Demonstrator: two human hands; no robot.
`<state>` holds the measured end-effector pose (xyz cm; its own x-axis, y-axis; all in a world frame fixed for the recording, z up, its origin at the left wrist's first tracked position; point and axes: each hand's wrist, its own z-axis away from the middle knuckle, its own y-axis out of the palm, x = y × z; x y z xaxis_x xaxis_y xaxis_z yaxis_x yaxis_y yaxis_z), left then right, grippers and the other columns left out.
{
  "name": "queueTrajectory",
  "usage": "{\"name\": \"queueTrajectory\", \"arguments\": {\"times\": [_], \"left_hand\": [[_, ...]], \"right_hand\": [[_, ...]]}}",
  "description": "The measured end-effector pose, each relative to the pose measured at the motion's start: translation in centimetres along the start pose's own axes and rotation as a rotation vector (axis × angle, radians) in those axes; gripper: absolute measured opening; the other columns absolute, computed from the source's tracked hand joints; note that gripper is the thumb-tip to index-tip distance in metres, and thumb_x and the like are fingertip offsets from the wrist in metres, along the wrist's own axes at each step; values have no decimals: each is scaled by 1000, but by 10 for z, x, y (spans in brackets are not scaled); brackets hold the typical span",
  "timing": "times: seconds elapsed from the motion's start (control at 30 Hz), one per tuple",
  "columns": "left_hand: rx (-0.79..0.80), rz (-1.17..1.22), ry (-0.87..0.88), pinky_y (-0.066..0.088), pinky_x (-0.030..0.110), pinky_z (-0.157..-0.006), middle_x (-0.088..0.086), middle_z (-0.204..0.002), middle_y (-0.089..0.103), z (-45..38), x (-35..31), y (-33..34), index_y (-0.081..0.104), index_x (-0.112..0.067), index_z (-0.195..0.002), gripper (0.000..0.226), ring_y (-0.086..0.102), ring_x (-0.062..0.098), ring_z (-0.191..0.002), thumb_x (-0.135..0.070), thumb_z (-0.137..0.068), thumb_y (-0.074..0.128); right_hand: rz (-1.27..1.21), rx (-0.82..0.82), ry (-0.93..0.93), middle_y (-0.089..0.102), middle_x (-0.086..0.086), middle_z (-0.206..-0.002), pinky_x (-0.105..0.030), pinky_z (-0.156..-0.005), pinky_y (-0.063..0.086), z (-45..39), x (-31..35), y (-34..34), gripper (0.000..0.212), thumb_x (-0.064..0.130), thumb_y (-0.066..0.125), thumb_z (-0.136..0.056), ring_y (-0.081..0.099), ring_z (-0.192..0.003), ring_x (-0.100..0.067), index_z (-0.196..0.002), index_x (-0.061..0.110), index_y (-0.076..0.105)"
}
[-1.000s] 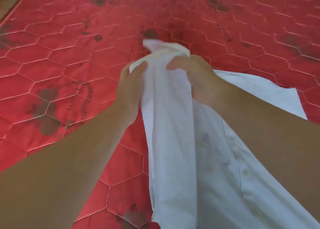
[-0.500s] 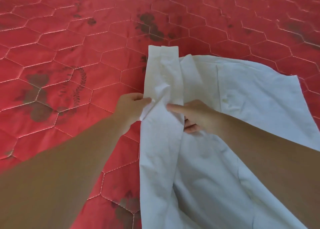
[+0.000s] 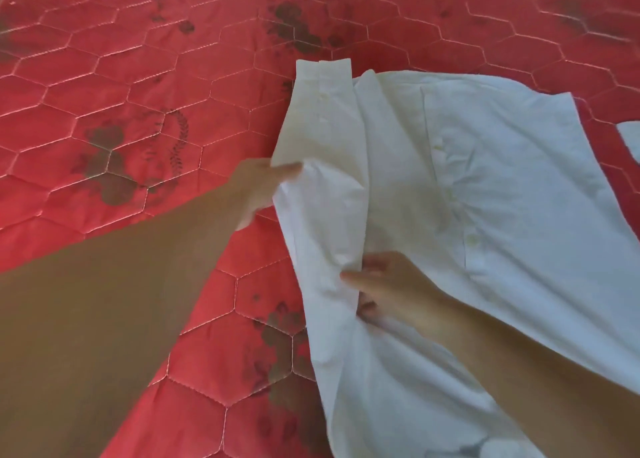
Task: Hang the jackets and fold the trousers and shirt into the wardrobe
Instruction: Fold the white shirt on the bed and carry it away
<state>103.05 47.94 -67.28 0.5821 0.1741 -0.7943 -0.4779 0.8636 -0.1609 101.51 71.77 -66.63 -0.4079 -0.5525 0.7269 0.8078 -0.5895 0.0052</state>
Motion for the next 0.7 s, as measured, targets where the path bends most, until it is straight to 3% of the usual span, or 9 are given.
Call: {"name": "queueTrajectory", "arguments": {"times": [0.13,0.23,0.3,0.37,0.43,0.53,0.63,0.67,0.7], "left_hand": [[-9,191,17,60,29,-64,-3,-93,77,12,2,3,69,-21,-101,19,74,13,-80,-36,-89,69],[273,77,-164,55,36,-85,-4,-110,74,28,22,4,67,-24,-119,51,71,16,-100,-50,-76,72],[418,6,-226,50,37,-94,-2,-116,72,38,36,2,63,-22,-126,60,68,17,-107,-42,-70,73],[475,22,-241,48,37,-98,-1,-120,70,44,43,-1,61,-21,-128,59,67,18,-111,-34,-71,73],[514,8,-225,47,37,-100,0,-122,69,49,45,-5,61,-20,-129,53,65,19,-114,-28,-77,71],[483,-42,-179,53,35,-91,2,-120,70,56,44,-12,63,-18,-126,50,67,20,-111,-30,-78,72],[404,67,-165,55,32,-82,-1,-117,71,64,49,-15,64,-20,-125,56,67,19,-110,-43,-74,73],[429,109,-183,54,34,-86,-2,-120,70,68,54,-16,64,-23,-126,60,66,19,-112,-50,-73,72],[471,128,-210,52,36,-91,-3,-123,69,72,59,-16,62,-26,-128,65,65,18,-114,-56,-71,73]], "right_hand": [[-294,-304,-80,60,-16,-73,-30,-57,48,15,-18,-3,44,36,57,-92,59,-63,-23,-83,-6,59],[162,-356,-81,62,-5,-53,-28,-57,46,34,-40,10,61,65,60,-73,57,-47,-13,-62,4,55],[433,-334,-44,64,7,-54,-24,-54,45,49,-55,25,56,73,61,-61,58,-46,-5,-66,17,59],[660,-375,-168,61,13,-60,-25,-56,45,56,-72,39,36,62,61,-66,58,-54,-6,-71,27,57],[708,-433,-357,55,5,-58,-28,-56,45,62,-83,49,26,38,61,-82,52,-55,-13,-66,19,52],[223,-437,-452,51,4,-53,-18,-52,38,72,-80,55,26,17,62,-91,45,-49,-5,-65,13,57],[-179,-496,-339,45,9,-54,-10,-52,26,83,-72,54,30,22,52,-94,46,-50,-7,-65,19,57],[-280,-524,-285,44,8,-55,-14,-56,47,82,-74,54,30,23,50,-97,40,-50,-7,-70,19,62],[-380,-523,-232,64,-1,-77,-16,-84,42,85,-74,56,26,26,48,-99,62,-72,-12,-80,16,63]]}}
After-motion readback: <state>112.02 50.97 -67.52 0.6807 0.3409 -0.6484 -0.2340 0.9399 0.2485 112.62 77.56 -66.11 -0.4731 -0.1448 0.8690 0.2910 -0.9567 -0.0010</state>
